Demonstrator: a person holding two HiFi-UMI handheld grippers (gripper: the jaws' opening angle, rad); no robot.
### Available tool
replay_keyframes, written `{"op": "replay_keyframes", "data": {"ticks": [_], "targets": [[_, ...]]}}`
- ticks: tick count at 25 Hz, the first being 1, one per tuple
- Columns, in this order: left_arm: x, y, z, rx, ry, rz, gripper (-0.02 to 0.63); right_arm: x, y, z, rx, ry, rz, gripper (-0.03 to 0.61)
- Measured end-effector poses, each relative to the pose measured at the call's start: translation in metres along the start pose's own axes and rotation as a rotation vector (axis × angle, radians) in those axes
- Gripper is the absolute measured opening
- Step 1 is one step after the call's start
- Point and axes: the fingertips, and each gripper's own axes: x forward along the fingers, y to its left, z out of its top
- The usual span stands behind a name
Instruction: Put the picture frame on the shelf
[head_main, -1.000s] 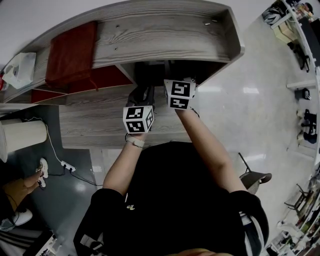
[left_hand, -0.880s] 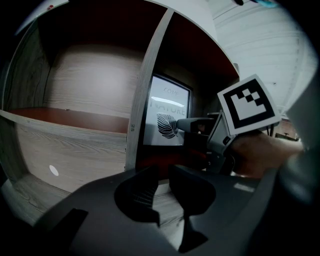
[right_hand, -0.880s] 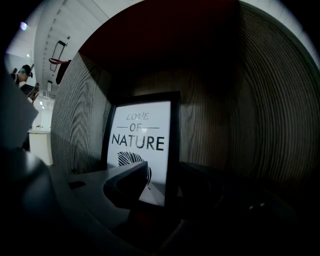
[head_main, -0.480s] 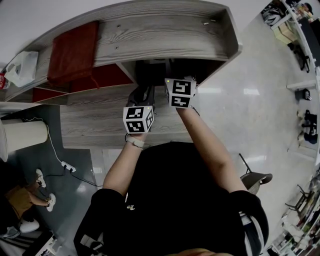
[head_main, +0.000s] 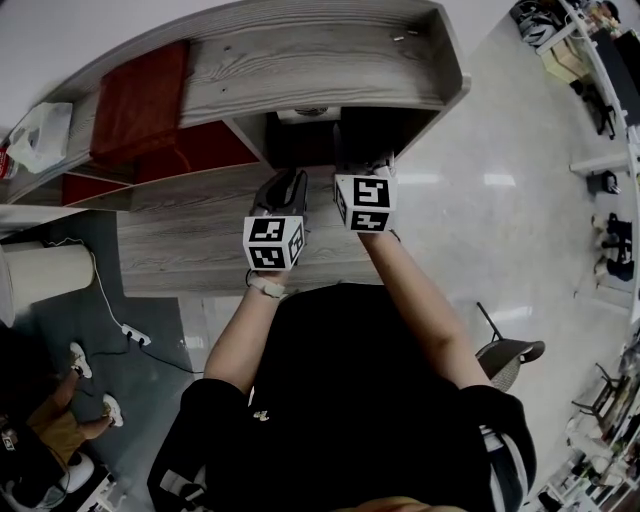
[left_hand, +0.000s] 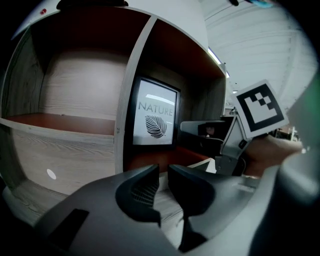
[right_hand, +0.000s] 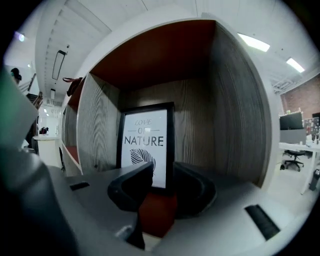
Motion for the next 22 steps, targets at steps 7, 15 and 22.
{"op": "replay_keyframes", "data": {"ticks": [7,15,22], "targets": [[-0.009,-0.02,-0.001,0.044,0.001,-0.067,0.012,-0.035,-0.004,-0.01,0.021,0.026,0.067,0.043],[-0.028,-0.051,0.008,0.076,-0.014,-0.192,0.009,-0.084,-0.005,-0.019,0.045,0.075,0.158,0.02],[-0.041,-0.073,0.018,0.081,-0.035,-0.312,0.009,-0.124,-0.011,-0.026,0.028,0.1,0.217,0.017]]}}
